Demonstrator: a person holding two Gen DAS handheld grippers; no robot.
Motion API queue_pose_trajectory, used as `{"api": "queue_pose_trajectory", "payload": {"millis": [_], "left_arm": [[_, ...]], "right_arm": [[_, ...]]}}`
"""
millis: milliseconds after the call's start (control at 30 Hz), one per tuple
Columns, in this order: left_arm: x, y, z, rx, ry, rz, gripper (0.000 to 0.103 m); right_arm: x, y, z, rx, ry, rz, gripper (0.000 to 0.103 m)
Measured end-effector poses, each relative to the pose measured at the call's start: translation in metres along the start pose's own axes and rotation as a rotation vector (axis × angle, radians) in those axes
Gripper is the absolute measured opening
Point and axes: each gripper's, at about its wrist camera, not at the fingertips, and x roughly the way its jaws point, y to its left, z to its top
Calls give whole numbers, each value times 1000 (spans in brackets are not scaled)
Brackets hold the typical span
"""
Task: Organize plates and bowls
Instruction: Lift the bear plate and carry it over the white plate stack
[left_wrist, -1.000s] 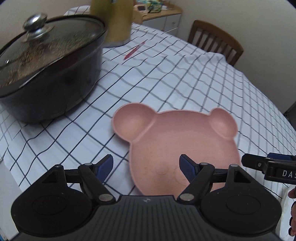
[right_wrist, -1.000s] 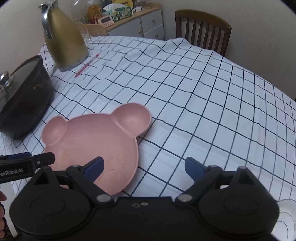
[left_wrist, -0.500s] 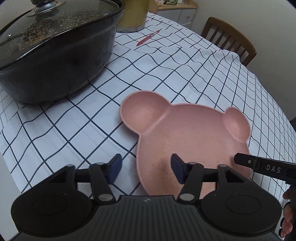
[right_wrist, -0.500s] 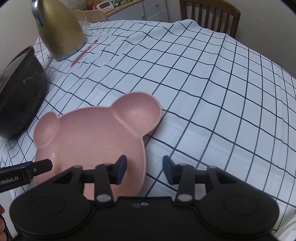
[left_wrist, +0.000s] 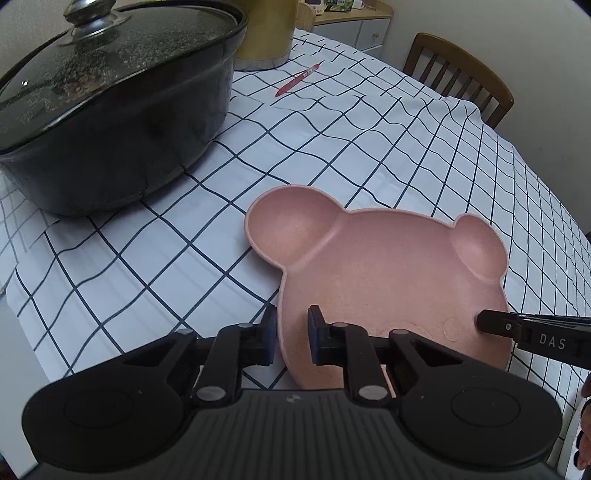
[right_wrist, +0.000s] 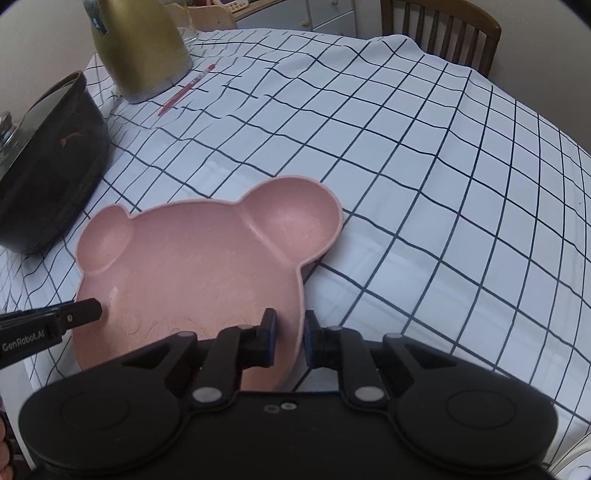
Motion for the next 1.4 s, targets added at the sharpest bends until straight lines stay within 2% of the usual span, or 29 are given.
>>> {"api": "queue_pose_trajectory", "payload": {"millis": [233, 600, 900, 1400], "left_arm": [[-13, -7, -6, 37, 1, -22, 17], [-40, -52, -18, 126, -2, -81, 17], [-67, -116, -31, 247, -18, -155, 17], [-100, -245, -84, 485, -10, -268, 17]], "right_arm": [[-24, -2, -11, -68, 24, 20, 13], [-79, -32, -30, -48, -22, -4, 13], [-134, -80, -65, 33, -88, -48, 13], [-217, -181, -150, 214, -195, -141, 13]]}}
